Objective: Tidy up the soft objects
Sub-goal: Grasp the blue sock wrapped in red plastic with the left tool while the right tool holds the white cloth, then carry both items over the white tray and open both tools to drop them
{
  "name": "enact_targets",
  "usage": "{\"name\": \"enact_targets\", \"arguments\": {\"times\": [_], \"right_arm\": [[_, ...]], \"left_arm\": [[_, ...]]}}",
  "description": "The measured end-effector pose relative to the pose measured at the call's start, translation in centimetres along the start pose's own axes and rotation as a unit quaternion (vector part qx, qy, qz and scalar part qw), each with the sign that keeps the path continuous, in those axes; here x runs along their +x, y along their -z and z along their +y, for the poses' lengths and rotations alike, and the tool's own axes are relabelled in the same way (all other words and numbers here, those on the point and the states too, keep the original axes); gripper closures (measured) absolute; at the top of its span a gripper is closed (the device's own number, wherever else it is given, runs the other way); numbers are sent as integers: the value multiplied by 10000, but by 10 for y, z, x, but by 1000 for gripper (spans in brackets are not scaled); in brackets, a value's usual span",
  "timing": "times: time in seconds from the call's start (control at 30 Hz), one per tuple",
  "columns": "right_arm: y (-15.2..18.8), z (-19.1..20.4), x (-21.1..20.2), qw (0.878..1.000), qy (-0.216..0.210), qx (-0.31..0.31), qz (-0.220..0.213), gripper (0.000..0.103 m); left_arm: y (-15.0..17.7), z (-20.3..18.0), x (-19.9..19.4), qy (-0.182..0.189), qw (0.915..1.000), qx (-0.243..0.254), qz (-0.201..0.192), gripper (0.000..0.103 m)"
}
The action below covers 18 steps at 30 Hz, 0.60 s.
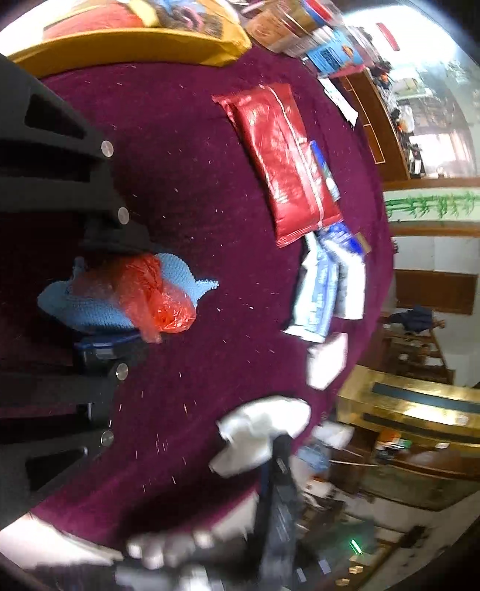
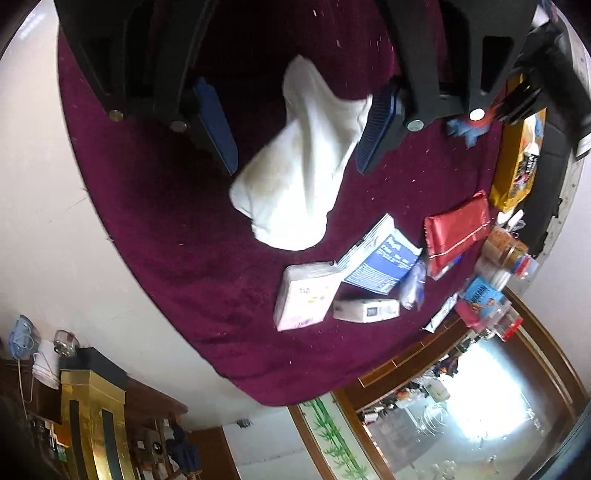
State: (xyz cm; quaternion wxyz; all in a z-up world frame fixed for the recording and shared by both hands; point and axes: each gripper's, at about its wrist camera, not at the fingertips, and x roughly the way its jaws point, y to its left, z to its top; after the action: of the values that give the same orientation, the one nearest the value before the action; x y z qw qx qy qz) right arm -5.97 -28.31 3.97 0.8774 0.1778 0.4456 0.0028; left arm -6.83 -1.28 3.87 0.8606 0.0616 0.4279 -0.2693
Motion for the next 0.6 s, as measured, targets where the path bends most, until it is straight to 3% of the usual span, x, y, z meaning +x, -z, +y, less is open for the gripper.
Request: {"name": "enact_targets", "arguments": {"times": [0.23, 0.4, 0.6], "right_arm": [[0, 11, 18, 9999, 103, 19, 117, 37], [0, 14, 21, 9996, 270, -16, 115, 37], [-1, 27, 27, 9981, 557, -247, 110, 37]], "left_arm": [[23, 51, -81, 187, 9948, -829, -569, 68], [57, 120, -122, -459, 9846, -1528, -715, 68], [102, 199, -139, -1458, 9597, -2360, -443, 68]]}}
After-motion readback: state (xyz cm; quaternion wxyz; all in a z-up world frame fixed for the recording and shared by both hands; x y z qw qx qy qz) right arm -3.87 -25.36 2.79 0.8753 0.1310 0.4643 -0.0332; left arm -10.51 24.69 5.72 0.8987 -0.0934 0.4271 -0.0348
